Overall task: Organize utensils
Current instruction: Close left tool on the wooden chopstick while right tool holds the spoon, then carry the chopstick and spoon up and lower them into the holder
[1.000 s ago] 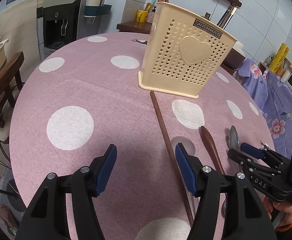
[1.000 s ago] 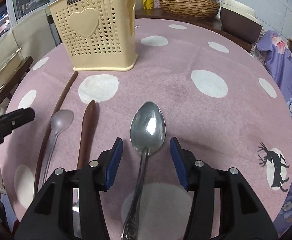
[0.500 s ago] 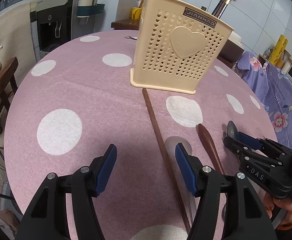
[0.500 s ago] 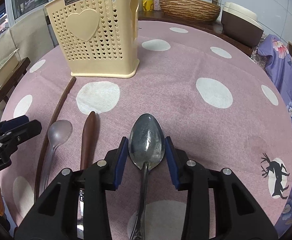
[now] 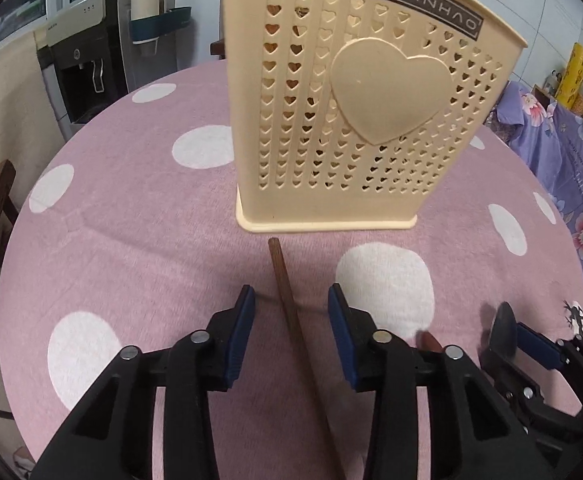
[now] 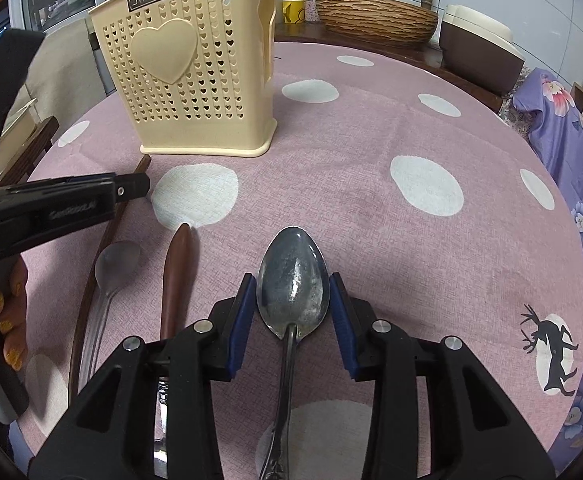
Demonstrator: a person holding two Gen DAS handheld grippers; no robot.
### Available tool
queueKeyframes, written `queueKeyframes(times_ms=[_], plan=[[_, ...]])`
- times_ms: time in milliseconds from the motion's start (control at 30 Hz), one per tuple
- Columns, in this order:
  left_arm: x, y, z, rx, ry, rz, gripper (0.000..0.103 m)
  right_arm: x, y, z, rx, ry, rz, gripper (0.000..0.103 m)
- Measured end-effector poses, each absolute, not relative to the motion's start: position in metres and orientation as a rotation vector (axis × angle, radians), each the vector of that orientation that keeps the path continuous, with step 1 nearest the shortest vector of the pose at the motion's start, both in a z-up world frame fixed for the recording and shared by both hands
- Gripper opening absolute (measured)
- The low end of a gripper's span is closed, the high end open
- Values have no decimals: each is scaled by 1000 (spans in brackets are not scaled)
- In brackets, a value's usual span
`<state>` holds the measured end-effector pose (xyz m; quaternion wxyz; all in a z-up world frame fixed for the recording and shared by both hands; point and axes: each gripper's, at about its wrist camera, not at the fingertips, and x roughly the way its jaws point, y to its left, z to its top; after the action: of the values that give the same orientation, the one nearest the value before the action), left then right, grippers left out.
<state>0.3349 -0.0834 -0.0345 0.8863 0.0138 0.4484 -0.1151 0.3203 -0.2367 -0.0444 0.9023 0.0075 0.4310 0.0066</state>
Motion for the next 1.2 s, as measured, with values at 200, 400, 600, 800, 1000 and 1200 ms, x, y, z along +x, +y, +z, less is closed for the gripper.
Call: queueKeyframes(times_ms=[200,400,600,800,1000,1200], plan=[[338,-85,-36,64,922,-216,10,321,-237,-44,17,894,10,38],[340,-85,-37,47,922,-226,9,322,-236,-44,25,895,12,38],[331,-79,-25,12,883,-246,8,319,-241,-39,56,863,26,38],[310,-66,16,-44,787,-287,8,310,-244,-11,77,802,47,38],[277,-46,74,-92,634,-324,8,293,-252,29,121,735,98,37],[266,-38,95,-95,562,-322,8,278,-249,56,112,689,124,37]])
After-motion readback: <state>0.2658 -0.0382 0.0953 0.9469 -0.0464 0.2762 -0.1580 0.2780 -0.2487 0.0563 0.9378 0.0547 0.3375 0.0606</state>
